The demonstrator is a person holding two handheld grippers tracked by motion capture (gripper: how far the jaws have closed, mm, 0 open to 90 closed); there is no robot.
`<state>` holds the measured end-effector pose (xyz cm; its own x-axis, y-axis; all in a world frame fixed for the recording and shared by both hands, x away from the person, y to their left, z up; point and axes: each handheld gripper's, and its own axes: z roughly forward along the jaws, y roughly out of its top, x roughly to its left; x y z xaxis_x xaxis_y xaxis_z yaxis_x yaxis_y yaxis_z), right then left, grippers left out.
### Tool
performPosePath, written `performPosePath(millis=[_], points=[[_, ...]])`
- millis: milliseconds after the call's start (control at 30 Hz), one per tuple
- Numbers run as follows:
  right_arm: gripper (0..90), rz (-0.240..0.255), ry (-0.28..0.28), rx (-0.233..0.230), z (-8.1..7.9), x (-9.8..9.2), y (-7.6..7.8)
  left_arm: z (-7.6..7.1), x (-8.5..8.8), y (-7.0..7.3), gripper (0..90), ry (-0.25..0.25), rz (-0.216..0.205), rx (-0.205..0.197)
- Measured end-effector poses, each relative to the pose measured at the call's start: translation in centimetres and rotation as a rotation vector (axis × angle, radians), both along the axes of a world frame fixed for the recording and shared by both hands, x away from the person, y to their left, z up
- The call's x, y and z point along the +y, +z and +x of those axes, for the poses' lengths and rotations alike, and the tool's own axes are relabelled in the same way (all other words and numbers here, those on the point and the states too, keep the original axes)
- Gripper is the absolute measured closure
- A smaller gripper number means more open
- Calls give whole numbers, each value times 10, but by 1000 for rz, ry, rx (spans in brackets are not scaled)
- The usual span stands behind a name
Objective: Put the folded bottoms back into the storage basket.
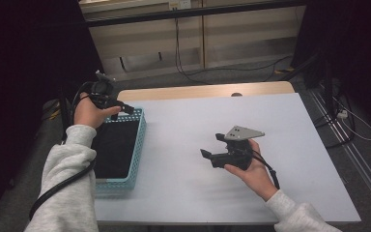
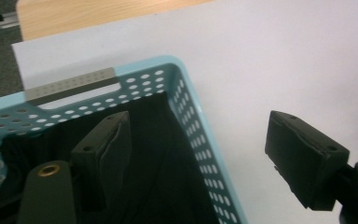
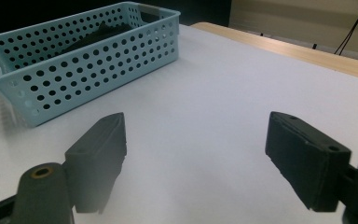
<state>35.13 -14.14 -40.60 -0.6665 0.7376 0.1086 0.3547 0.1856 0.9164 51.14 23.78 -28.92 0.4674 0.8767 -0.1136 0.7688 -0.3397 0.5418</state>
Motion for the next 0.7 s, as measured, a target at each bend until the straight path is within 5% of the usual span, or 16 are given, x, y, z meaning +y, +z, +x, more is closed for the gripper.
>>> performPosePath(millis=[700], points=[[186, -18, -9, 28, -10, -30, -11, -15, -36, -18, 222, -105, -47, -12]])
